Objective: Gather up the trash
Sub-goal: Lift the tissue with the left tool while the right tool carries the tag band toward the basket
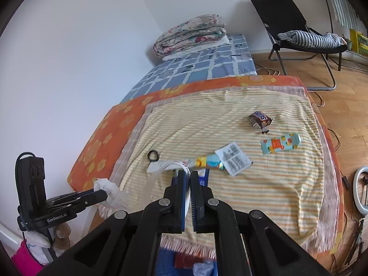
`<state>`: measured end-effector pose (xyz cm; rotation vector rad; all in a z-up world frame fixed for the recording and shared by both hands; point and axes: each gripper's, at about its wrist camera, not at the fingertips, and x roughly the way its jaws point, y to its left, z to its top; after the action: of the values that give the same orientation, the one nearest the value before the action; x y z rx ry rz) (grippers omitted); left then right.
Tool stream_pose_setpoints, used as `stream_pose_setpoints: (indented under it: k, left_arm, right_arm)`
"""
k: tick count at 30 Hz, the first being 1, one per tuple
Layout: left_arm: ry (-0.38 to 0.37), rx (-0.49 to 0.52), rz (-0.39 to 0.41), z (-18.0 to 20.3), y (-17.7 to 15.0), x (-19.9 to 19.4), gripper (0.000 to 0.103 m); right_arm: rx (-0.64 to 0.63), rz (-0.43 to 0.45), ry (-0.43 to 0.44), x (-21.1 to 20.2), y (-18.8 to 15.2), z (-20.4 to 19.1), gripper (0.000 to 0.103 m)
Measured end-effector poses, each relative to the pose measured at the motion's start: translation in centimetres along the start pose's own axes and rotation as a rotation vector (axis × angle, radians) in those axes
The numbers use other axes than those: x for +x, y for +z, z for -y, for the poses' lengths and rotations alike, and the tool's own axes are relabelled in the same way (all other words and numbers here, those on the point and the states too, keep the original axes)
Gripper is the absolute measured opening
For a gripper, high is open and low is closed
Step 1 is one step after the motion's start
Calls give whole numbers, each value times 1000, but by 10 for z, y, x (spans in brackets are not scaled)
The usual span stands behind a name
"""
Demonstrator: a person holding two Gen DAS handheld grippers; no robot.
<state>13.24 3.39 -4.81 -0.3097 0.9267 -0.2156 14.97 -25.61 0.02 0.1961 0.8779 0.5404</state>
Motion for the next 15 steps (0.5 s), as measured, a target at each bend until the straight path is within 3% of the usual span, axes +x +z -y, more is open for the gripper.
stream_pose_setpoints:
  k: [15]
  left_arm:
    - [5,12,-74,12,-71,-1,19]
  right_arm:
    - [-42,-87,14,-4,-79,-21,1]
